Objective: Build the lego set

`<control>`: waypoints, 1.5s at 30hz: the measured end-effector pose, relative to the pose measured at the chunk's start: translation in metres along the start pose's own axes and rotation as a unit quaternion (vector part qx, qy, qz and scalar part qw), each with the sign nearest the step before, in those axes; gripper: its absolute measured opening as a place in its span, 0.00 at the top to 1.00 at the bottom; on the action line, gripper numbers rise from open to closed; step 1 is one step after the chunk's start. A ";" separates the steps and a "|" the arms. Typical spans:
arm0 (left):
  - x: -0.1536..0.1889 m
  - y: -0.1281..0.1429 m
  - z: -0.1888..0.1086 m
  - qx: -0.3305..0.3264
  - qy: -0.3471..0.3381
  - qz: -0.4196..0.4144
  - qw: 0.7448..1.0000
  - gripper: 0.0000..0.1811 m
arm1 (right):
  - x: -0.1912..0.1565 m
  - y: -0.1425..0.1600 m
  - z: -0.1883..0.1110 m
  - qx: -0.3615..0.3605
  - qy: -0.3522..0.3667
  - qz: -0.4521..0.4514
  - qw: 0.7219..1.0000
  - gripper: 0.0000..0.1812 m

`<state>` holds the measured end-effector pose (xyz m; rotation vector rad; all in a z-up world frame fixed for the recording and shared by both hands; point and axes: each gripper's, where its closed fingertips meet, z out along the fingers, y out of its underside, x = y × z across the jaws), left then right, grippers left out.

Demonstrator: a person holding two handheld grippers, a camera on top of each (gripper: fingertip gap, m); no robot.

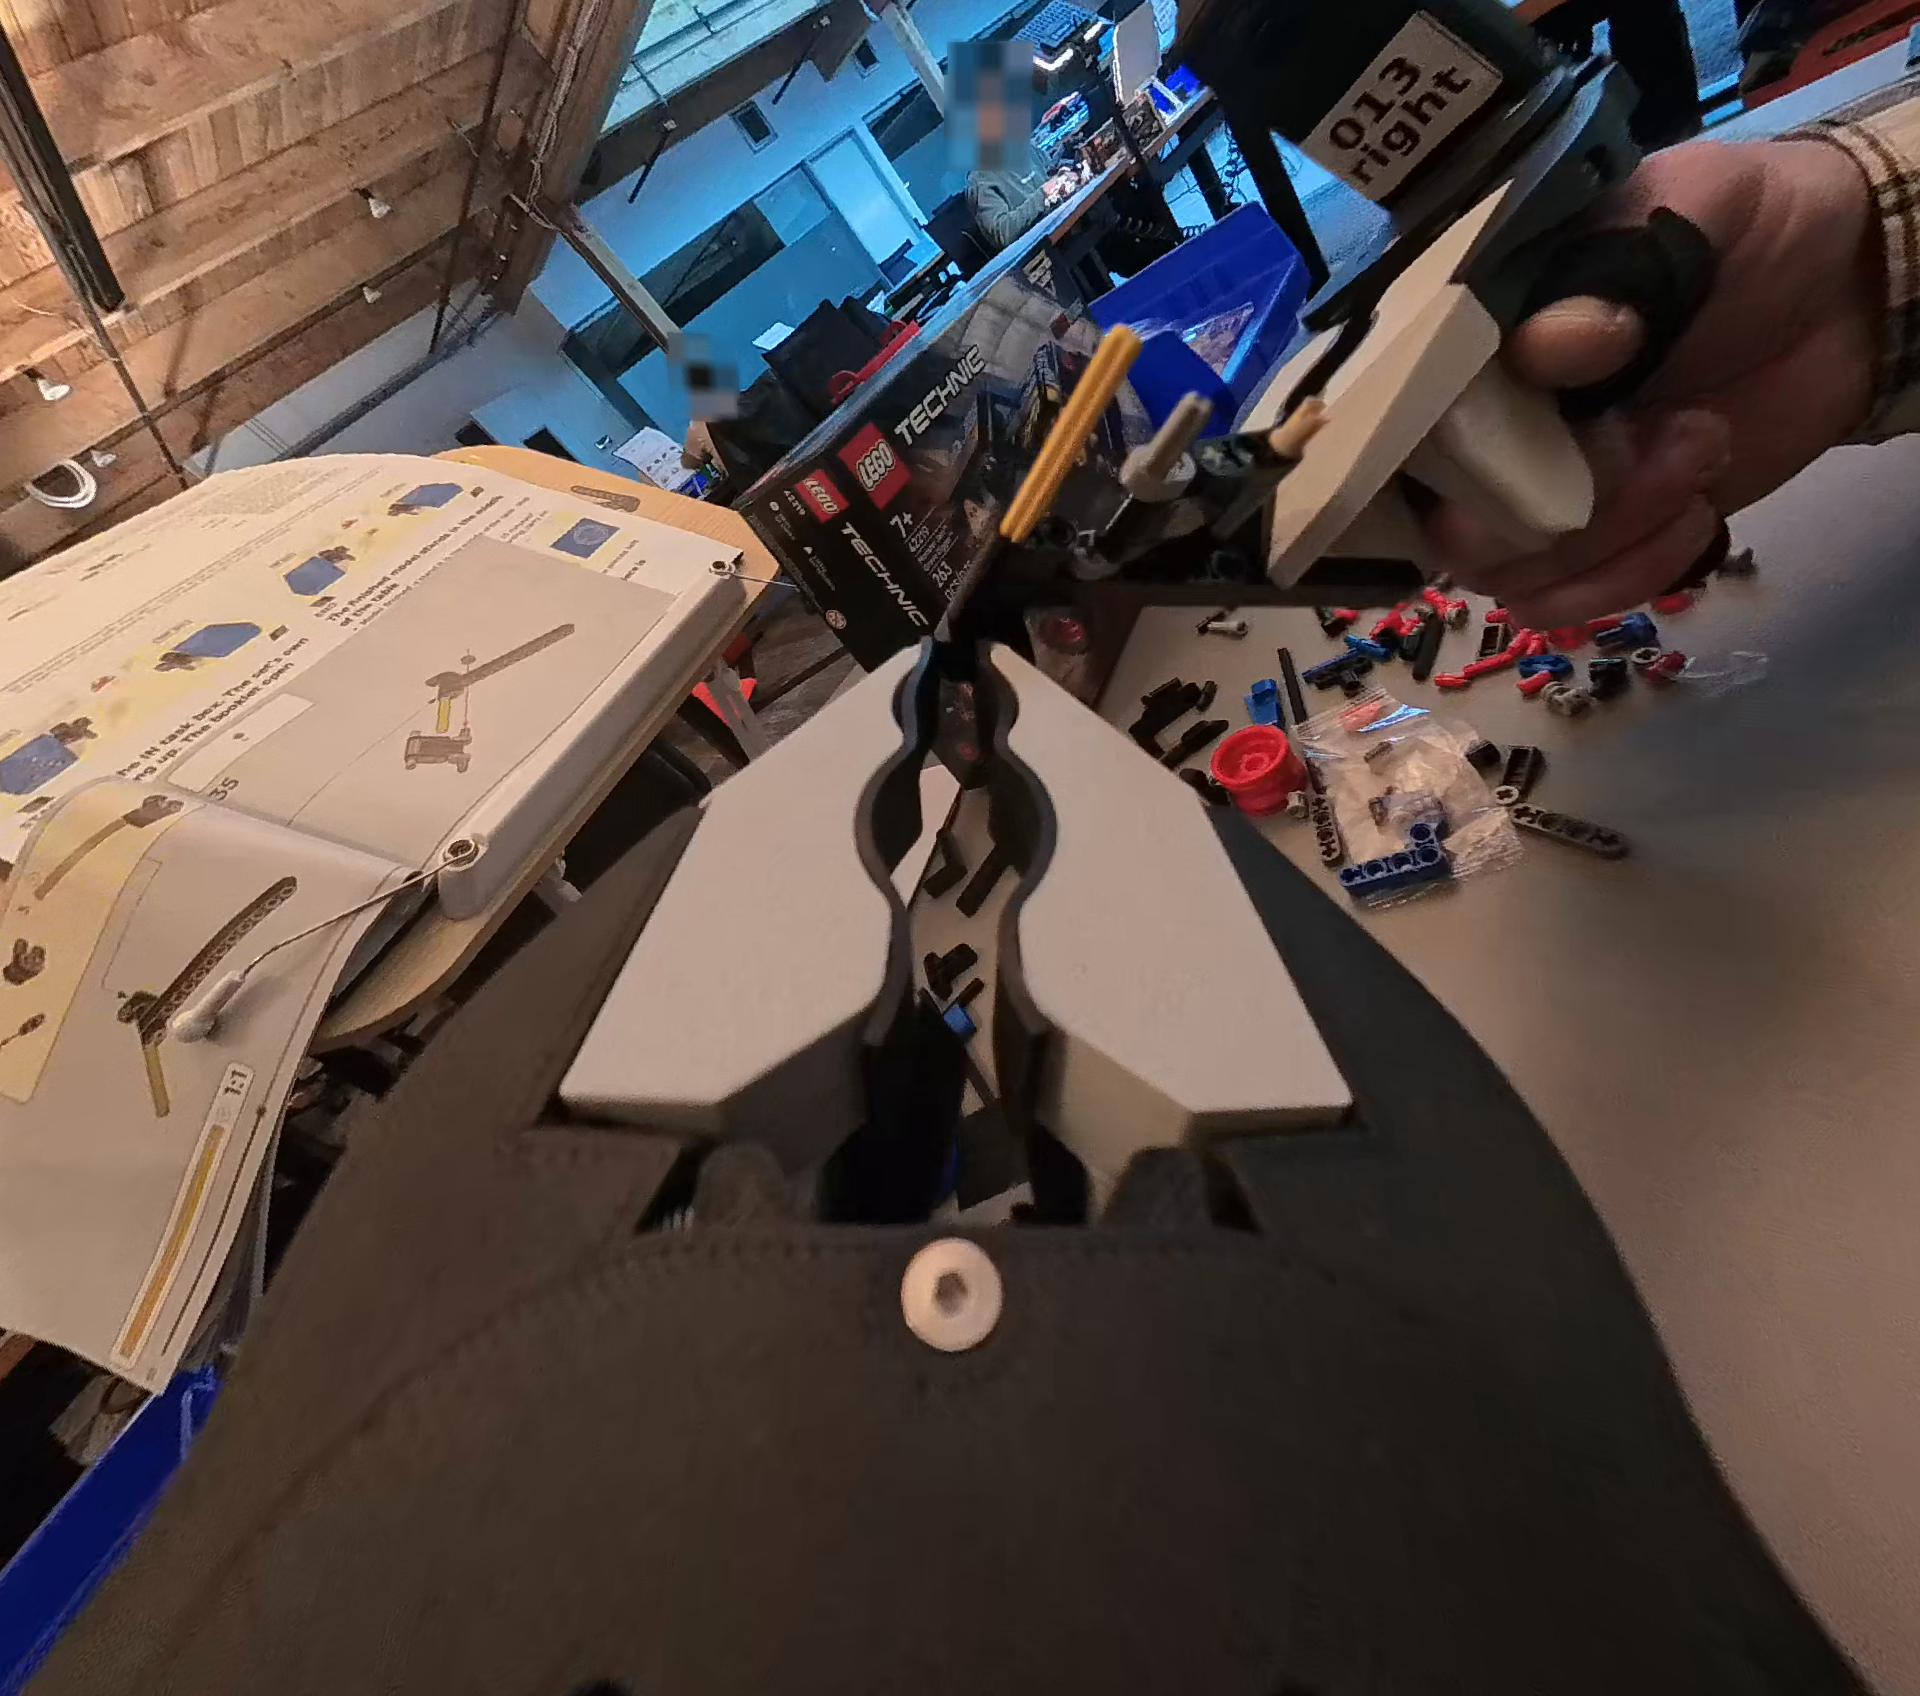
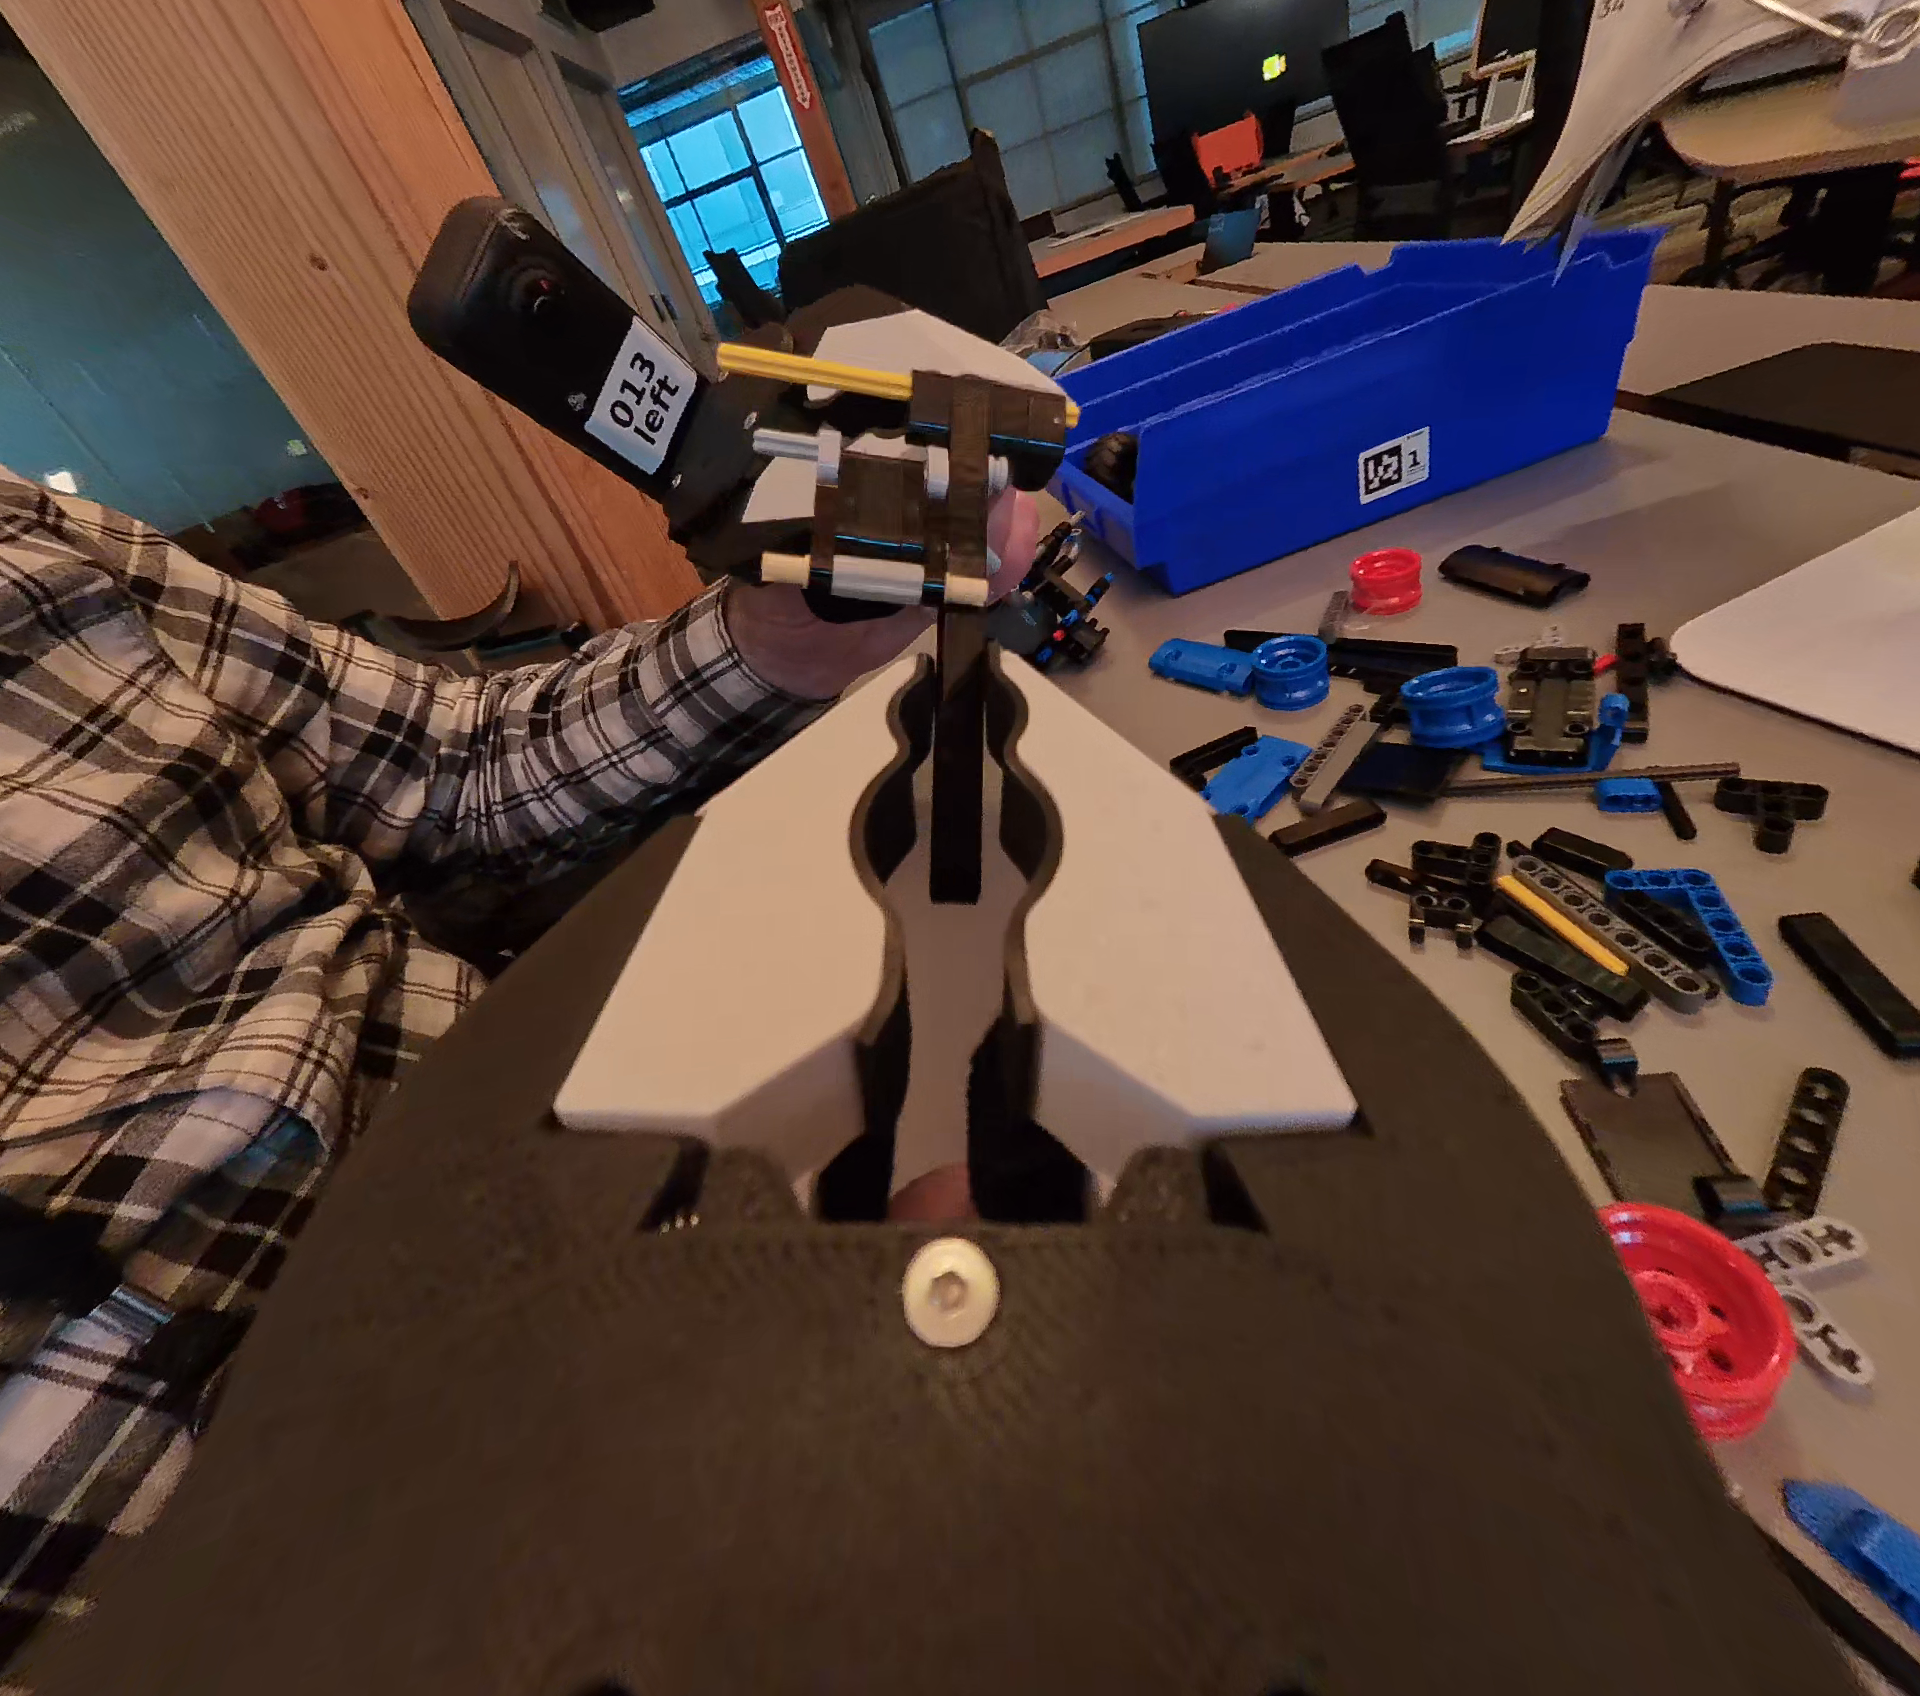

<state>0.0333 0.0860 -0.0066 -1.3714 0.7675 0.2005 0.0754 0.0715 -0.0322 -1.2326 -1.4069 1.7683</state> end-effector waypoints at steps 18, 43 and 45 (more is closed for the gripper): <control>0.003 0.000 0.000 -0.001 -0.005 0.036 0.999 0.98 | 0.000 0.003 -0.002 -0.048 0.059 -0.120 0.990 0.96; 0.001 0.017 -0.011 -0.024 0.068 -0.093 0.993 0.94 | 0.015 -0.006 -0.007 -0.091 0.209 -0.354 0.907 0.96; 0.003 0.013 -0.013 -0.005 0.108 -0.171 0.979 0.92 | 0.015 -0.007 -0.008 -0.096 0.224 -0.385 0.890 0.96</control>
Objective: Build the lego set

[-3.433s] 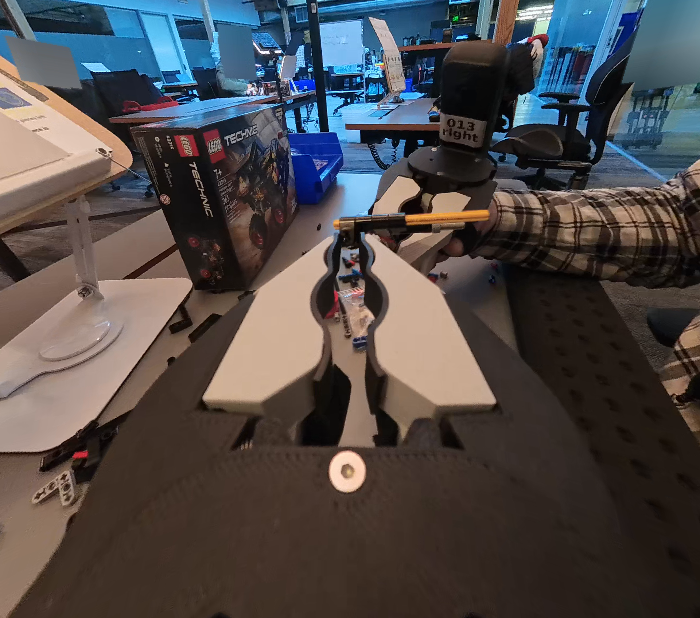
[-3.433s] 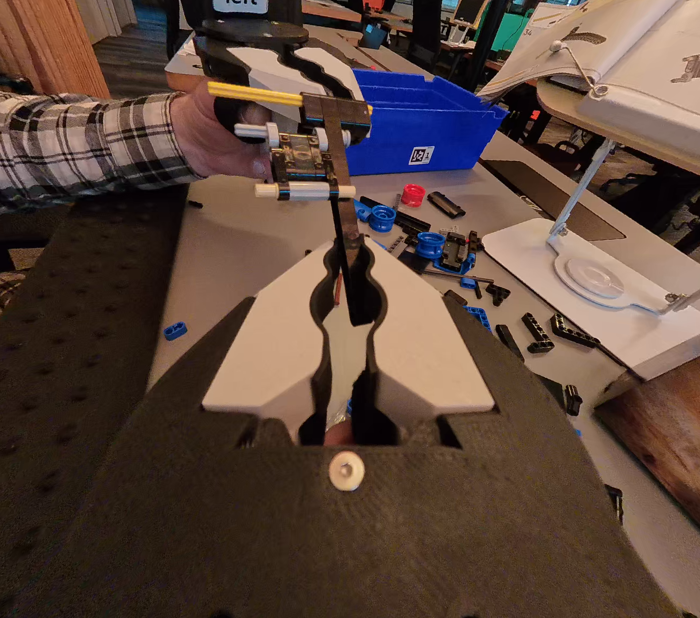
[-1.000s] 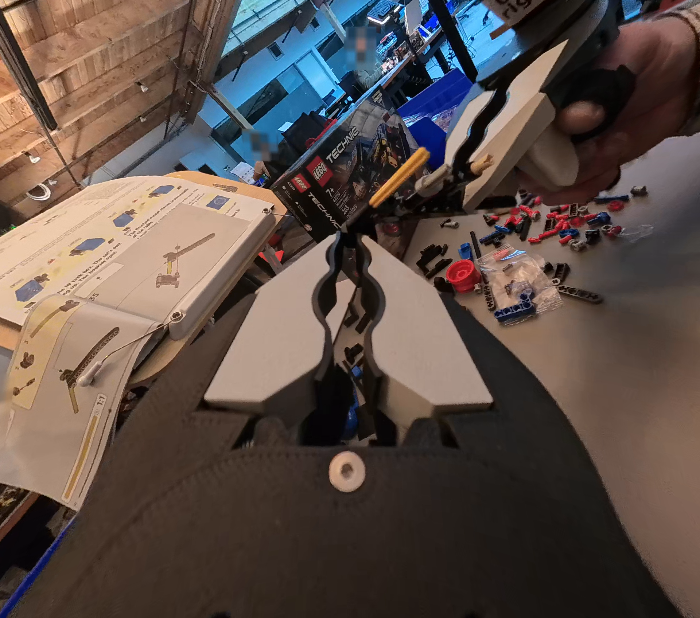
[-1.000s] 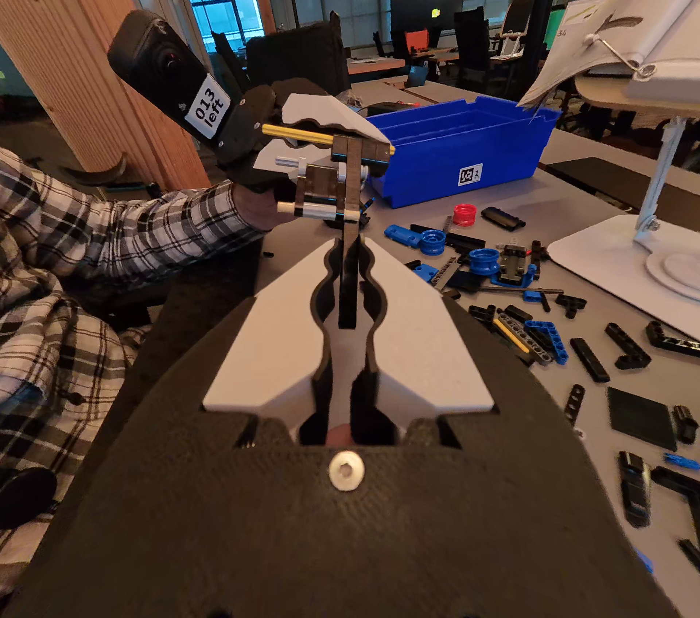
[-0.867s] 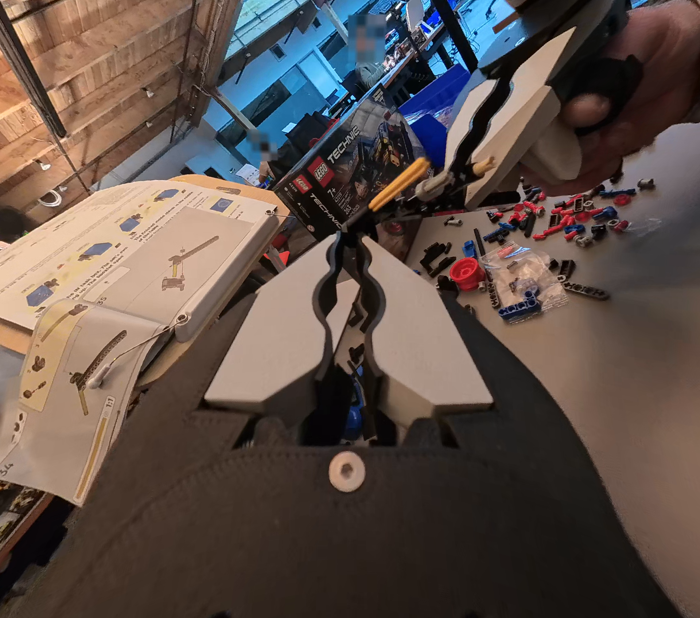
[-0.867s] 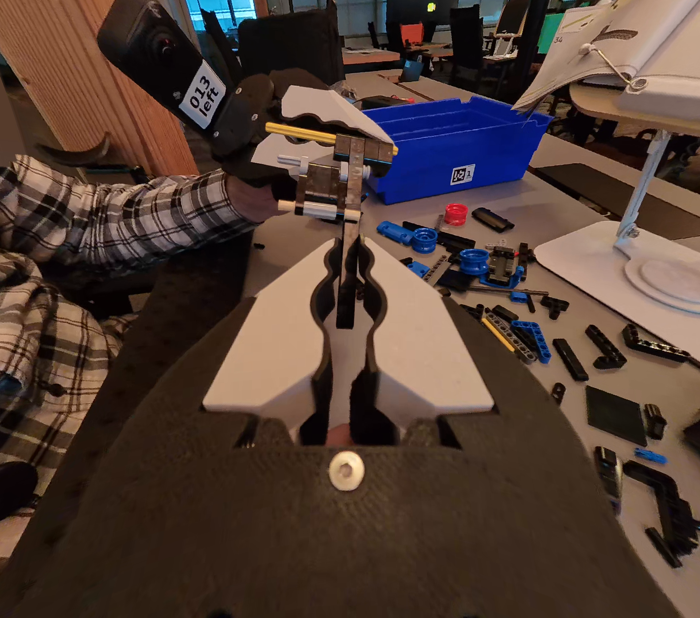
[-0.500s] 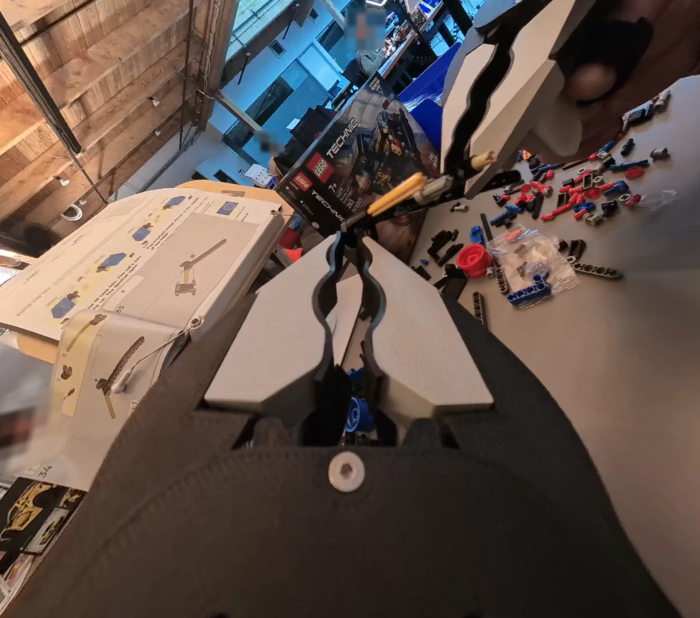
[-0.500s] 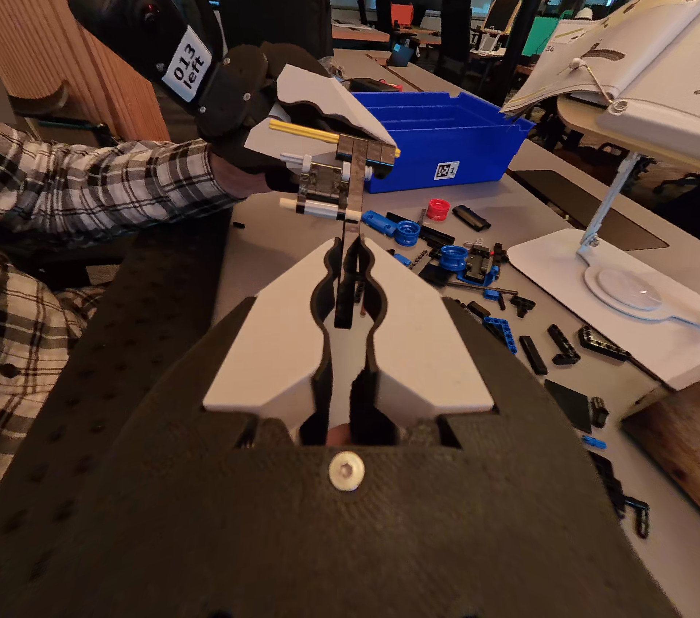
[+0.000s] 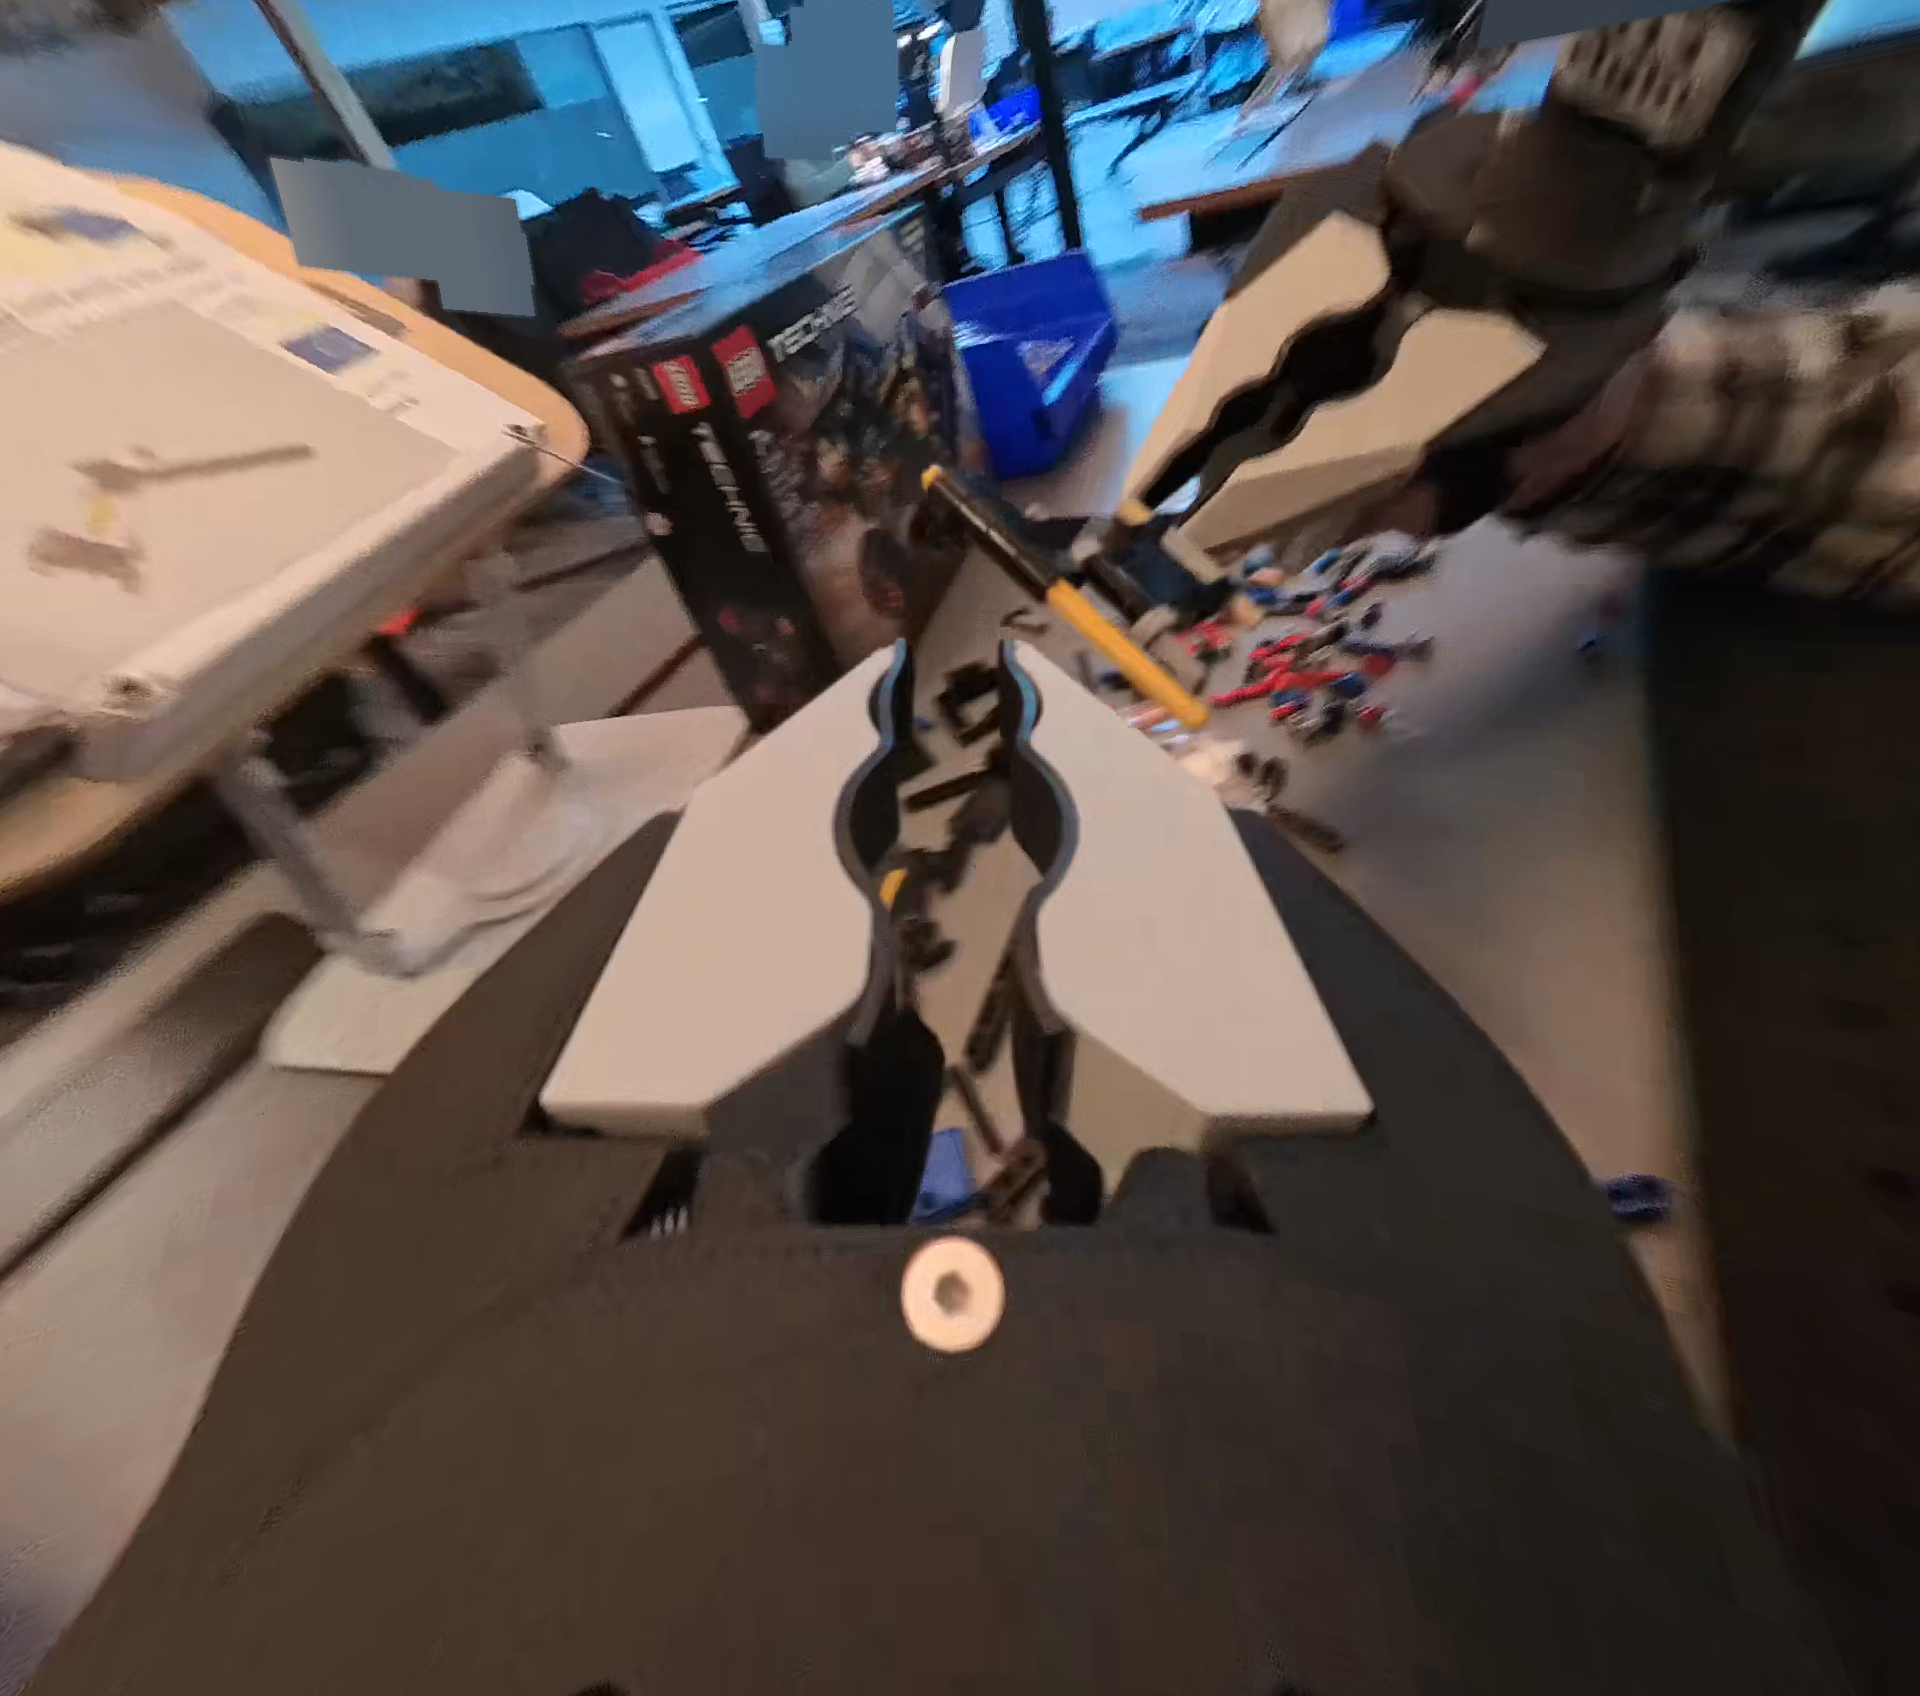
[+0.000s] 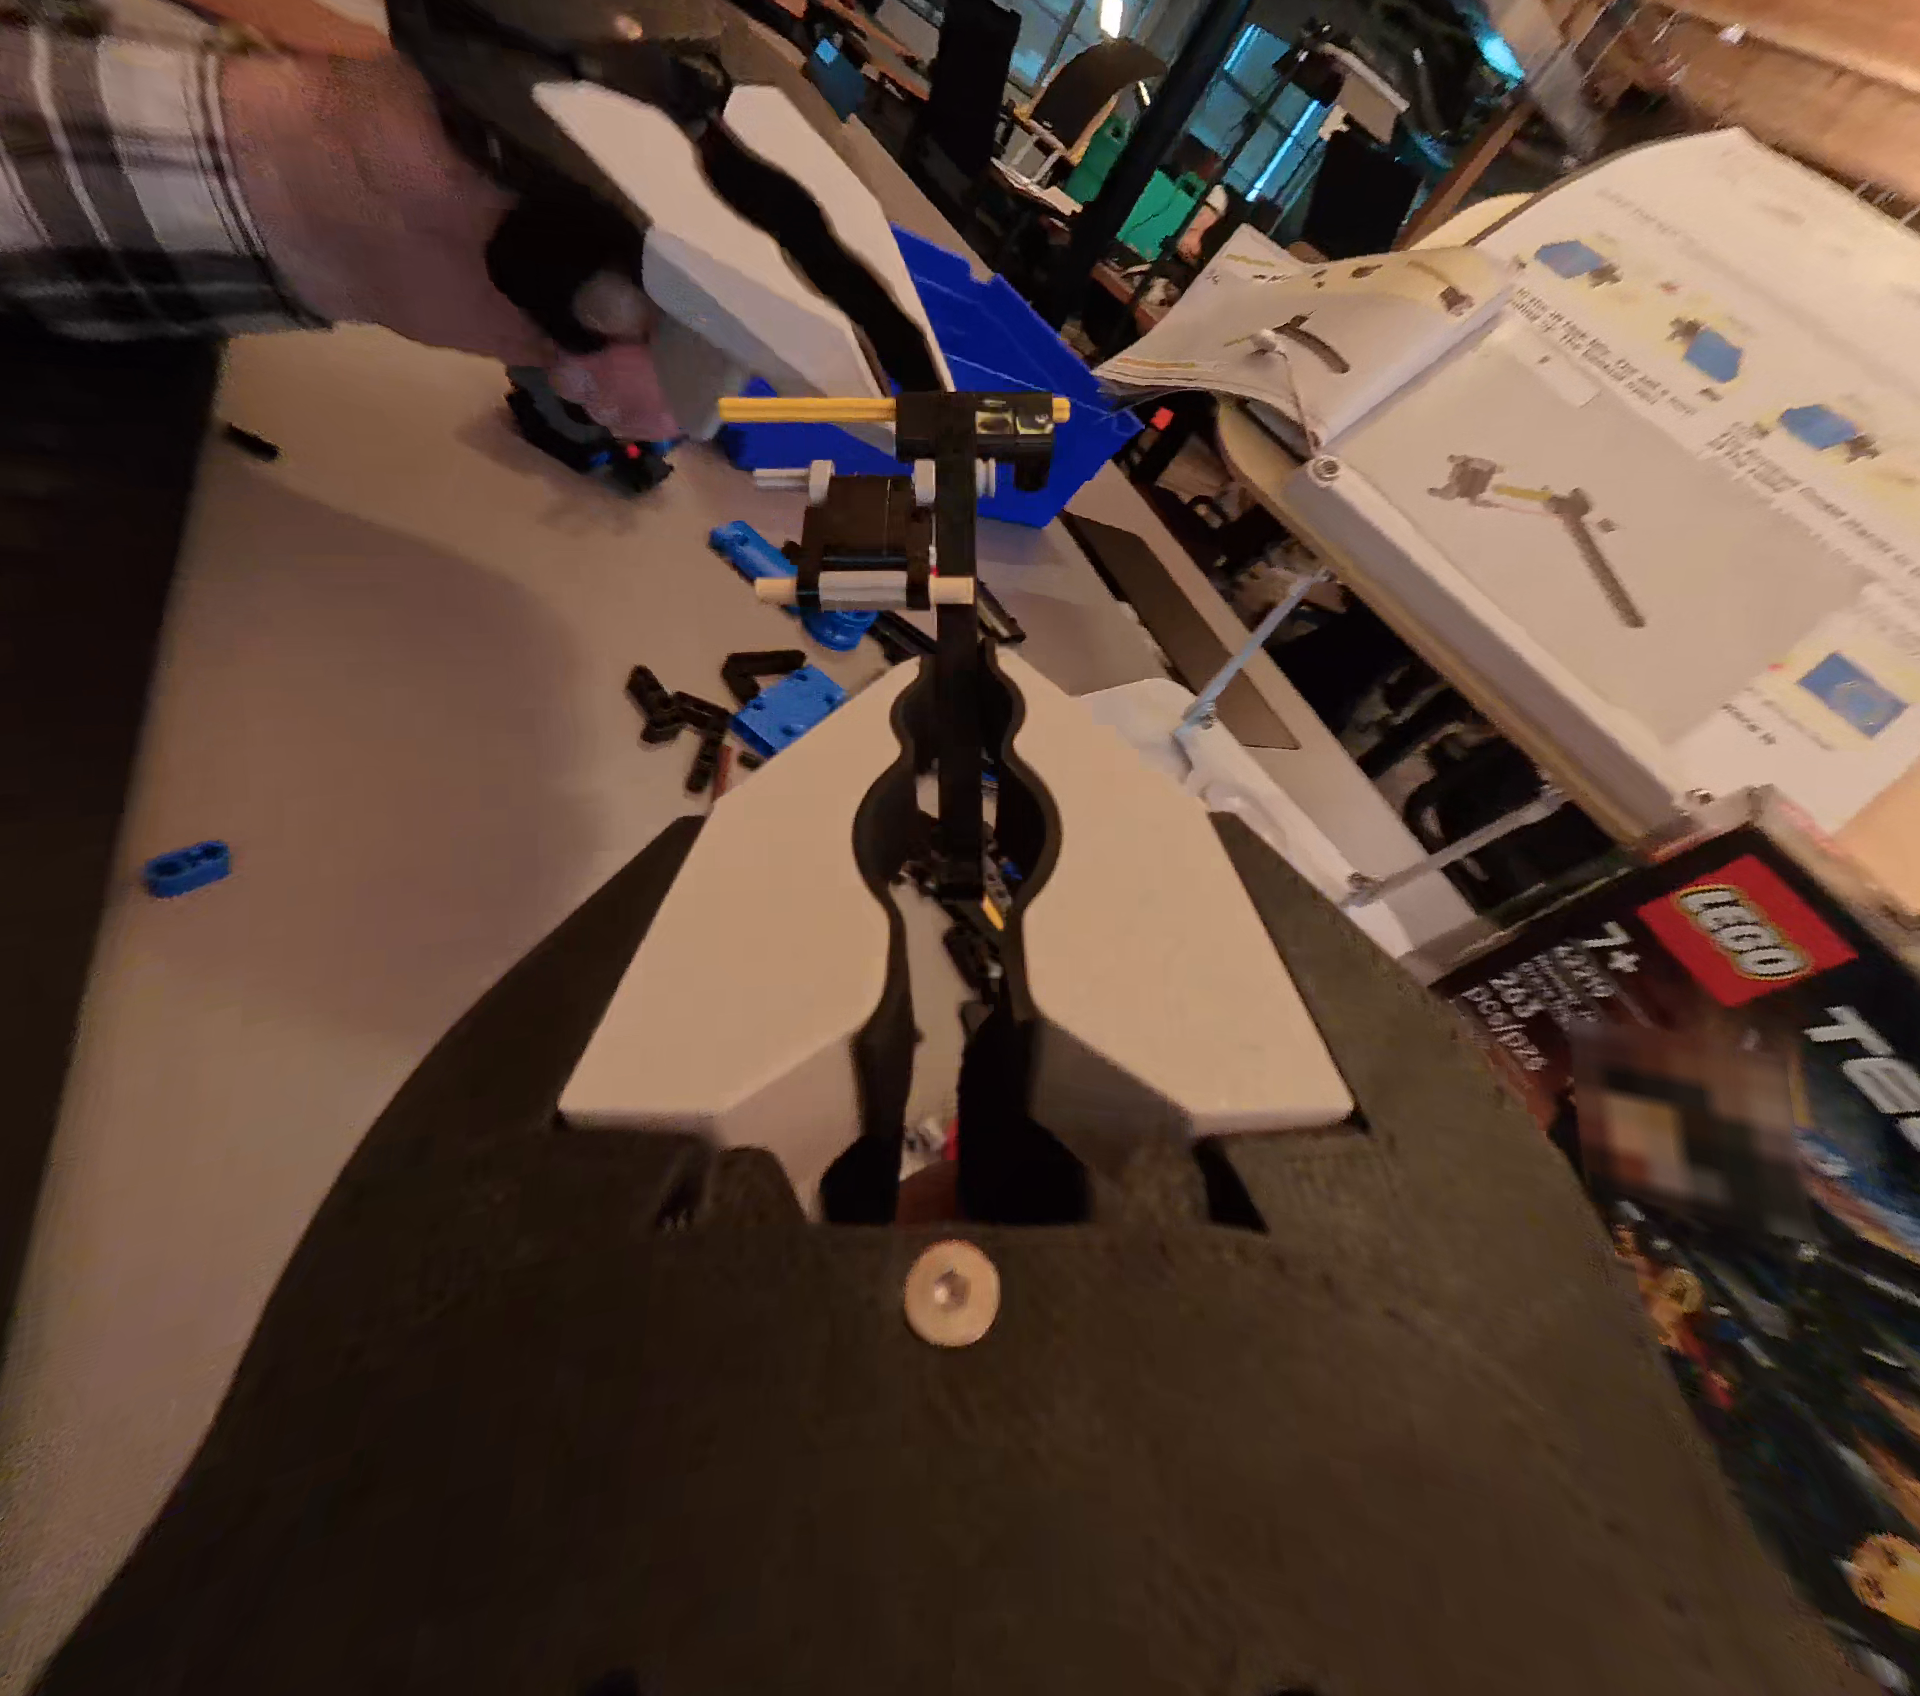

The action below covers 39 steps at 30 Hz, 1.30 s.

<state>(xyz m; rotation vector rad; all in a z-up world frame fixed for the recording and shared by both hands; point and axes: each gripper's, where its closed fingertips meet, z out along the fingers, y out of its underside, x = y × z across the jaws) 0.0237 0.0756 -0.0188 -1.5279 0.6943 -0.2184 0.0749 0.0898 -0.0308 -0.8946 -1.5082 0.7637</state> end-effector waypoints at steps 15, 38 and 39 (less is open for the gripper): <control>0.030 -0.006 -0.005 0.019 0.103 -0.011 0.994 0.97 | -0.031 -0.015 0.004 -0.002 0.013 -0.189 0.982 0.87; 0.072 0.024 0.009 -0.096 0.127 0.180 0.971 0.97 | -0.055 -0.017 0.006 -0.052 -0.180 -0.080 0.979 0.93; 0.072 0.023 0.010 -0.095 0.122 0.181 0.971 0.97 | -0.055 -0.017 0.006 -0.053 -0.179 -0.080 0.979 0.93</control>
